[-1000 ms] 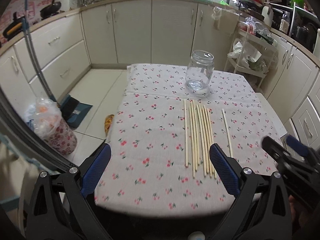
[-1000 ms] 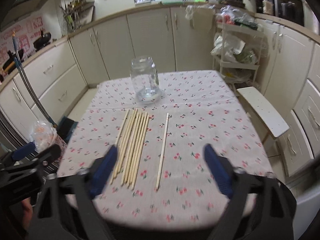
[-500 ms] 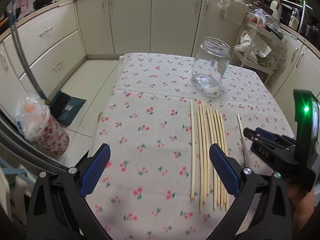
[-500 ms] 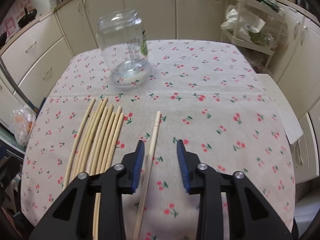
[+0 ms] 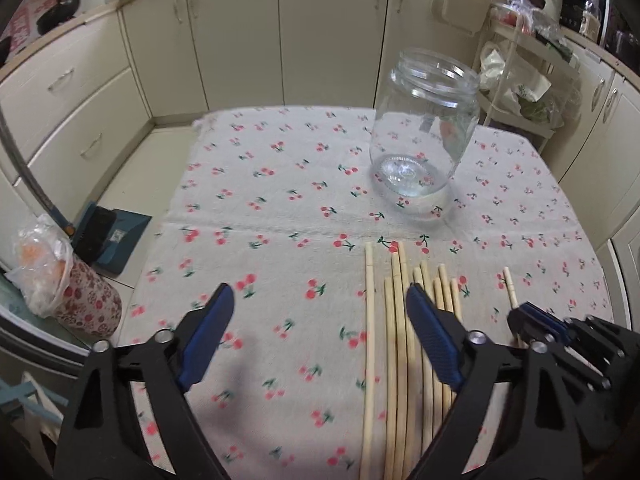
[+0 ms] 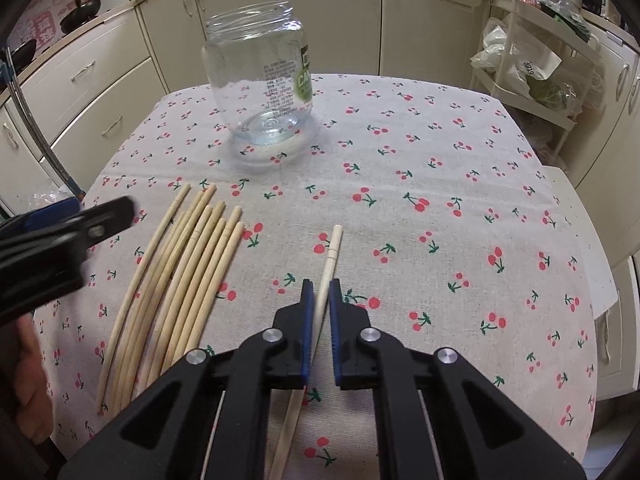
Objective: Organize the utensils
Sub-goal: 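Close the left tool on one stick from the wooden bundle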
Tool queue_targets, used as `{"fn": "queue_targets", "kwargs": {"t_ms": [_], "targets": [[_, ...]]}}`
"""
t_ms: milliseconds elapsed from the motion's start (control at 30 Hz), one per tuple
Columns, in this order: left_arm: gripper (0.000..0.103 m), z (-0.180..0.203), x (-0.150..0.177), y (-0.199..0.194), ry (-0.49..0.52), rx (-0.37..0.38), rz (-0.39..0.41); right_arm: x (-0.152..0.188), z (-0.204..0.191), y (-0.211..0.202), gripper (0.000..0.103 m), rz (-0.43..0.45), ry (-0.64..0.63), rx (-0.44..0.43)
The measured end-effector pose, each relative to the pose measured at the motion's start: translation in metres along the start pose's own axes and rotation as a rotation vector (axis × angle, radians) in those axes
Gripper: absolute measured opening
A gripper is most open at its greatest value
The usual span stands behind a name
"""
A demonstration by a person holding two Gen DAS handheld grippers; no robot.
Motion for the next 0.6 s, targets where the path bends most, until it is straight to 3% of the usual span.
{"fn": "queue_targets", "kwargs": {"t_ms": [267, 600], "targets": [[0.058, 0.021, -0.009, 0.027, 0.032, -0.042, -0.027, -0.002, 0.004, -0.002, 0.009, 0.017, 0.013, -0.044], [0.009, 0.045, -0.012, 0.035, 0.136, -0.018, -0.022, -0.001, 0.004, -0.002, 0.009, 0.025, 0.012, -0.061]]}}
Point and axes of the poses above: each gripper's, at about its wrist camera, not at the fingertips, and y roughly the way its jaws point, z to its right, x to its underside, the point moved 3 cm from there along y, roughly the way its jaws point, and after that the axes turned 14 degrees about -x, right-handed, at the moved point
